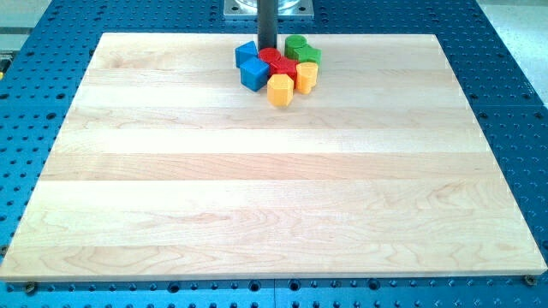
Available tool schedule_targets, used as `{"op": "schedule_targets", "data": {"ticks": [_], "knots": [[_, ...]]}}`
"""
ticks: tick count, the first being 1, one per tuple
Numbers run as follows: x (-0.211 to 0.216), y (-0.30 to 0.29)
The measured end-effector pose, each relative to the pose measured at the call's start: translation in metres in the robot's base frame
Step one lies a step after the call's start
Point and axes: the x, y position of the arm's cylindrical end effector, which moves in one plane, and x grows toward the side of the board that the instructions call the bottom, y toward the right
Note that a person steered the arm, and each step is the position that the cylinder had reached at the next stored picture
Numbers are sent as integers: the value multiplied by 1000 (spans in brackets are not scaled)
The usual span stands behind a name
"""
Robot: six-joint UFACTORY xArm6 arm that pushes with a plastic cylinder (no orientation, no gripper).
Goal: Separate the blue blocks from the group of blocks
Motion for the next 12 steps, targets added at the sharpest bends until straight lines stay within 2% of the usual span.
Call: {"op": "schedule_targets", "data": {"ticks": [1, 2, 4, 6, 7, 12], "knots": [[23, -35], [44, -24], [41, 63], [84, 18], [87, -2], [93, -2]]}}
